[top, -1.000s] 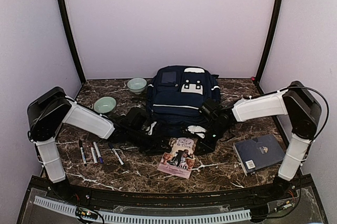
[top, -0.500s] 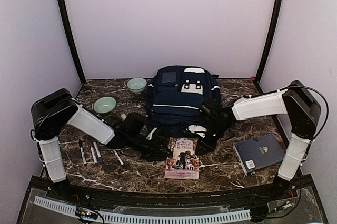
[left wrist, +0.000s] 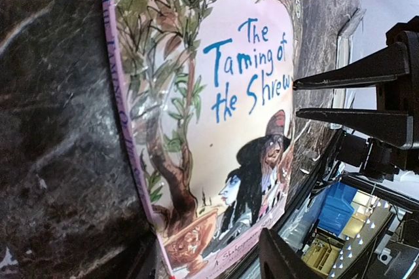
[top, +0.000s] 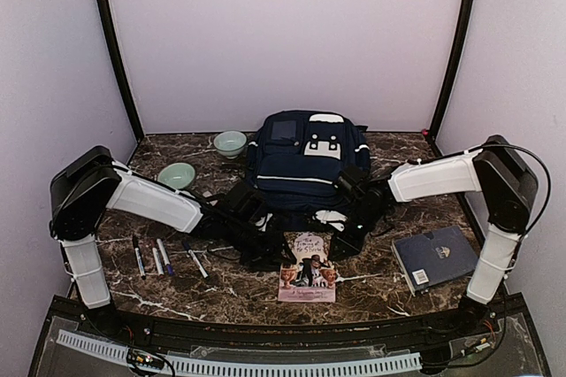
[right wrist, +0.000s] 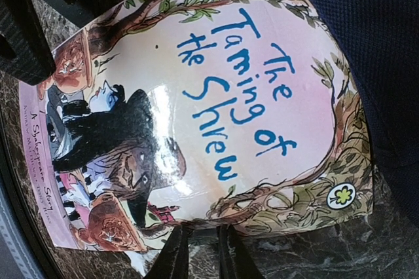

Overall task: Pack the student bag
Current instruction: Pick up the book at the center of the board.

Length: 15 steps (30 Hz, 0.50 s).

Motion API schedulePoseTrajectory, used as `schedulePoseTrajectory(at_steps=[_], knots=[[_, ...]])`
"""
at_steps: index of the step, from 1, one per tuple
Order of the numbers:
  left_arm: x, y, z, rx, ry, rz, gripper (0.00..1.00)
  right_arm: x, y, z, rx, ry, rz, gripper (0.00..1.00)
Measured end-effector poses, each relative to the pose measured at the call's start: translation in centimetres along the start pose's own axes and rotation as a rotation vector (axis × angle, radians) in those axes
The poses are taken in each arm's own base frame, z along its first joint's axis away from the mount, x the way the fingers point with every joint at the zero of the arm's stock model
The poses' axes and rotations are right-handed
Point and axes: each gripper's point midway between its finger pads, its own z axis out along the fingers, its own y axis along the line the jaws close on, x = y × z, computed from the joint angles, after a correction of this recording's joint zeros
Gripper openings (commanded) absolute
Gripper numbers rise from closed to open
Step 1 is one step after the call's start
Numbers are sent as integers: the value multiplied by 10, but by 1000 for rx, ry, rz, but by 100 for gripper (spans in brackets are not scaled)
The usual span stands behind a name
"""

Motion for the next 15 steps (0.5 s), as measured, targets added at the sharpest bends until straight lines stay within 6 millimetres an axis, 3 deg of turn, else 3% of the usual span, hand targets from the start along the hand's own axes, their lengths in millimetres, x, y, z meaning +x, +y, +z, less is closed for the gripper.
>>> schedulePoseTrajectory(at_steps=[7,15], knots=[[-1,0,2,-52,3,-7,55,0,0,1,-8,15,13,18],[4,-17,13,173,73,90,54,0,0,2,-16,32,34,17]])
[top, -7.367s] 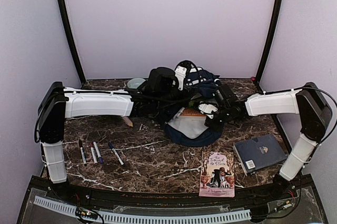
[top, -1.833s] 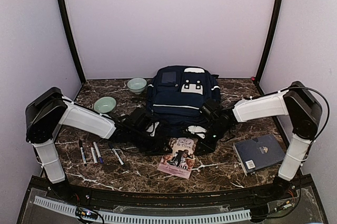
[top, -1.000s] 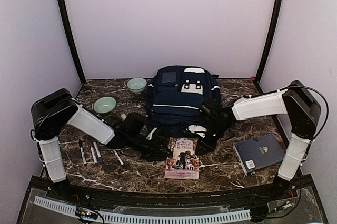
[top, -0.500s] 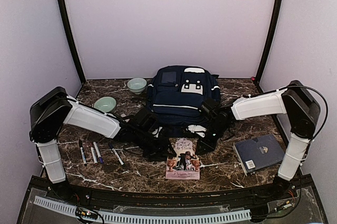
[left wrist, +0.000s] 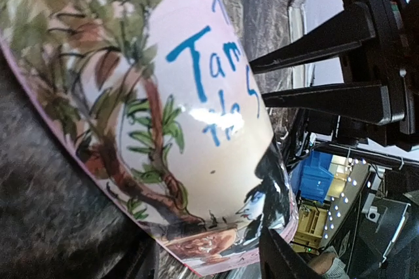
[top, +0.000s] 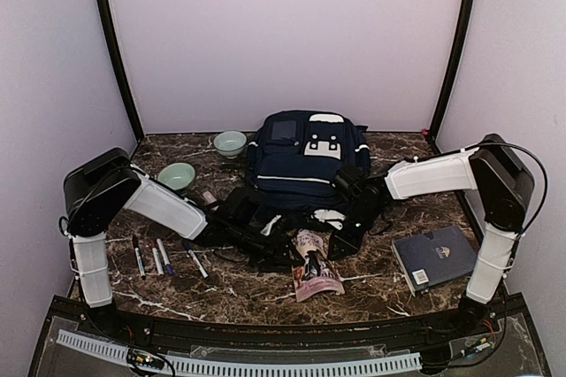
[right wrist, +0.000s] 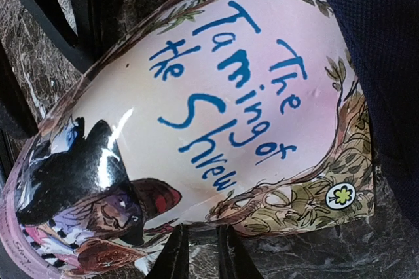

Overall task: Pack the student bag
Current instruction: Pick up the book at the center of the board.

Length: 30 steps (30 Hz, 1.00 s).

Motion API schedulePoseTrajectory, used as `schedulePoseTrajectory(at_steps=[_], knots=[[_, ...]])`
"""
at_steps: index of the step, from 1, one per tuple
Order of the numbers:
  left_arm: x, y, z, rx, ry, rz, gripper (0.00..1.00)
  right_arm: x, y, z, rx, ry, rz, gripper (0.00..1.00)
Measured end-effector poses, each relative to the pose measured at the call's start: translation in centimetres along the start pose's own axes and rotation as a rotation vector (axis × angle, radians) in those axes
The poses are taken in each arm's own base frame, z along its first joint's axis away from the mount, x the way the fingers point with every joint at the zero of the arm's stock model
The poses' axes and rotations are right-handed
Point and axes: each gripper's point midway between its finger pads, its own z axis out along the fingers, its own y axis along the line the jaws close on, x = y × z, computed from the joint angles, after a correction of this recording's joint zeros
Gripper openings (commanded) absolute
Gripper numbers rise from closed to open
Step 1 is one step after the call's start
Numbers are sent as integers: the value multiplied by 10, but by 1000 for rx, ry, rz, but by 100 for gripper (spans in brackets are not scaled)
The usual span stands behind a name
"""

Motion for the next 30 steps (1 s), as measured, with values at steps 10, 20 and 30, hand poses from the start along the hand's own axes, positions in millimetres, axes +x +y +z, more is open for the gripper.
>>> schedulePoseTrajectory(at_steps=[10,20,30], knots=[[-5,-1,-4,112,-67,62,59,0,0,0,0,0,3,18],[-58,-8,-4,131,-238,97,59,-13,6,6,-27,-48,-30,19],[-66,-1,-5,58,-256,72,46,-18,8,7,-29,-68,-41,21]])
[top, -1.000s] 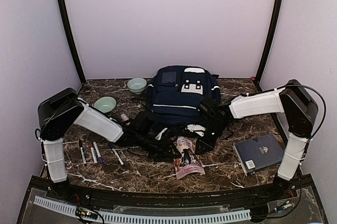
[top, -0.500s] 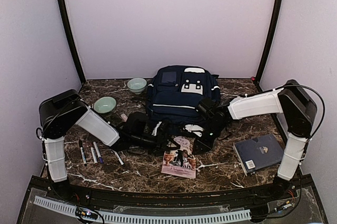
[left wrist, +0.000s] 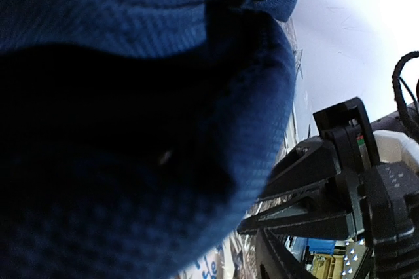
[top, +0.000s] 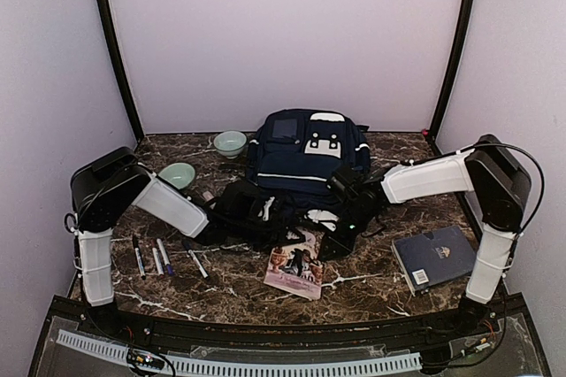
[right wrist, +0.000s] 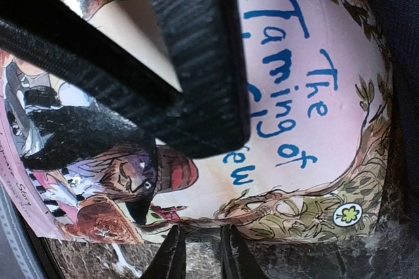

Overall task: Pack the student bag
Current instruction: Pick up the book at the center of the board, then pass from the left arm to the right

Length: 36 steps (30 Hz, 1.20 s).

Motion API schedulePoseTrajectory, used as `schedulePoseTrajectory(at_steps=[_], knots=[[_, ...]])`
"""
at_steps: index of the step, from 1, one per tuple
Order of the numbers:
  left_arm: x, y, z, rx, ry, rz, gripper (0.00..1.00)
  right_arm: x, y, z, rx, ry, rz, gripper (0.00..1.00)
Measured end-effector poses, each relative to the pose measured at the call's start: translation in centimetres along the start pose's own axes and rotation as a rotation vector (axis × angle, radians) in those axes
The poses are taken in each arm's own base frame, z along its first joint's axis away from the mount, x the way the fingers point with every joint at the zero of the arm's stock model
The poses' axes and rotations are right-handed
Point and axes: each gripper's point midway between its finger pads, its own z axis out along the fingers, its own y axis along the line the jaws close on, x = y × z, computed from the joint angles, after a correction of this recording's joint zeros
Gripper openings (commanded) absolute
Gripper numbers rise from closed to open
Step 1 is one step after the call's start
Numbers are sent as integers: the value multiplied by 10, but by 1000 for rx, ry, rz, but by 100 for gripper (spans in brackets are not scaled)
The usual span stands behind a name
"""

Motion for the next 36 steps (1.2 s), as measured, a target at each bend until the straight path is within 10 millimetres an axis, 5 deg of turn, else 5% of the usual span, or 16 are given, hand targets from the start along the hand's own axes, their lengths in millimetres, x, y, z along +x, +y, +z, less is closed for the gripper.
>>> schedulePoseTrajectory(at_steps=[12,17,23,27,32,36], knots=[[22,13,-20,-70,36,-58,20,-3,1,1,30,-24,-29,22],[21,2,-26,-44,33,-58,10,-6,2,-6,49,-40,-42,28],[25,-19,-41,-29,57,-34,5,20,-3,-25,102,29,-27,41],[30,-44,-61,-22,88,32,3,27,-2,-72,102,-18,11,48],[25,-81,-78,-18,116,148,0,0,4,-144,184,-190,-45,60],[8,-119,-93,2,84,295,0,-27,4,-192,287,-312,-98,98]])
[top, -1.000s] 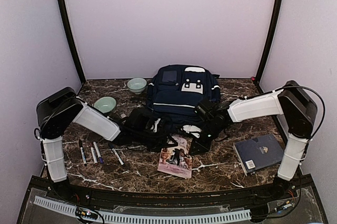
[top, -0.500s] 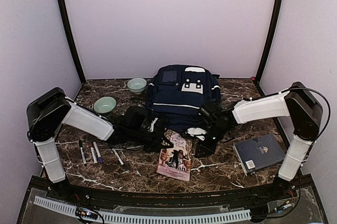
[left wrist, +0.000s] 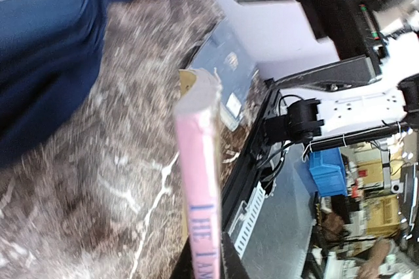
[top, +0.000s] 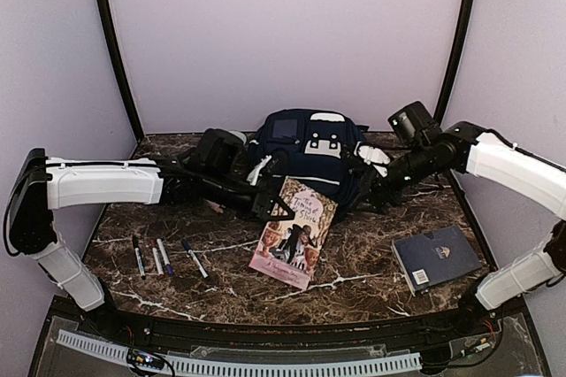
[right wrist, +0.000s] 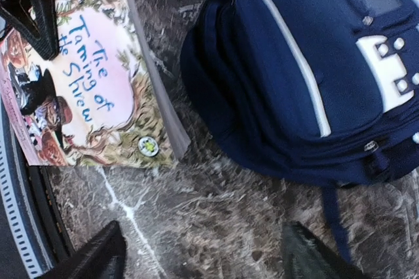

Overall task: Pack the student bag
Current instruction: Pass from the left arm to the right

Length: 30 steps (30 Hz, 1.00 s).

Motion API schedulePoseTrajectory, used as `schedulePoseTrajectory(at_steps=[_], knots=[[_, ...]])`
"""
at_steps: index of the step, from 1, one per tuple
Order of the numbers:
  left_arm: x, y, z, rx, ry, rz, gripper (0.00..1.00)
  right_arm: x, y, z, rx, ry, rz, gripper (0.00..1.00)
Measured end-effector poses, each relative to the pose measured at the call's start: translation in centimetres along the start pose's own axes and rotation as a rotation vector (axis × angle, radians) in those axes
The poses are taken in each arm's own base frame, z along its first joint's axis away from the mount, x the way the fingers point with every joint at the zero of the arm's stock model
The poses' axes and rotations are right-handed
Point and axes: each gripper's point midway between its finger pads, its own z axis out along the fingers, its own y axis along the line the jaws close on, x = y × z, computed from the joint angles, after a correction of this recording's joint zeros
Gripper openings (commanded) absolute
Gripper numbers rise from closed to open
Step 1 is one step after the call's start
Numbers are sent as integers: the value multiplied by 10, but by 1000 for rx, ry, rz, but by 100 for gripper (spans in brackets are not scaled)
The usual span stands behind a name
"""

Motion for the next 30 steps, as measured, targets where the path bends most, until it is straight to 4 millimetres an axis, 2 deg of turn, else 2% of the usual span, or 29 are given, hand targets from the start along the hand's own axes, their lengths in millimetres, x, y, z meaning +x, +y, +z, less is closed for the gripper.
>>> schedulePoseTrajectory(at_steps=[6,9,14,21,26,30], knots=[[-52,-56,-32,30,-148,259,0,-57,-43,-58,72,-207,65,100],[-65,-69,-37,52,-201,337,0,-77,-39,-75,-5,-296,61,100],[-80,-78,-27,127,-249,406,0,-95,-12,-72,-215,-366,66,98],[-98,-88,-14,240,-312,453,0,-108,4,-63,-411,-428,126,93],[-117,-99,-29,302,-393,480,0,-114,19,-64,-518,-466,137,74],[-131,-95,-39,291,-445,475,0,-107,29,-58,-617,-467,195,57]])
